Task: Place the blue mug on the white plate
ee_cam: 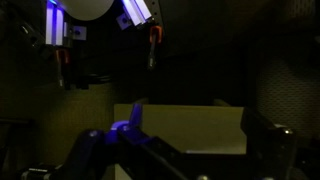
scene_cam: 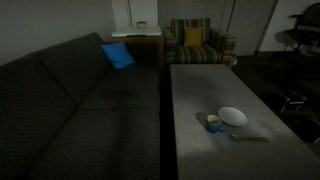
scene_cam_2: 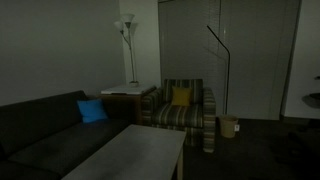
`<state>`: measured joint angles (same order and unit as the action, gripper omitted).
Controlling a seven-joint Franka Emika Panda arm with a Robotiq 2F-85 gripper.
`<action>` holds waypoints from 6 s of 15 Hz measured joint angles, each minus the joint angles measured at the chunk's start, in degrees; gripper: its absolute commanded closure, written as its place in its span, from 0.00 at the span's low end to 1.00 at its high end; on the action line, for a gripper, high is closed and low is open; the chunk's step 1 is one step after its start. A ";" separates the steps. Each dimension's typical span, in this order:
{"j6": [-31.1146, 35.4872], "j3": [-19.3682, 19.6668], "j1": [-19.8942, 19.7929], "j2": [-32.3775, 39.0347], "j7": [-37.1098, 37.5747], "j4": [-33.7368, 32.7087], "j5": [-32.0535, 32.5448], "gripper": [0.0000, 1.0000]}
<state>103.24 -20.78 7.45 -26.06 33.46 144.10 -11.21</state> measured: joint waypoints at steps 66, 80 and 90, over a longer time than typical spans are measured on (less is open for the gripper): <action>36.59 15.74 -1.86 63.18 -48.45 -36.81 25.41 0.00; 40.33 13.40 -1.32 74.34 -56.62 -43.95 25.82 0.00; 41.14 11.89 -3.20 88.72 -57.78 -57.92 22.84 0.00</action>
<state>144.39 -8.89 4.25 62.66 -24.32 86.18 11.63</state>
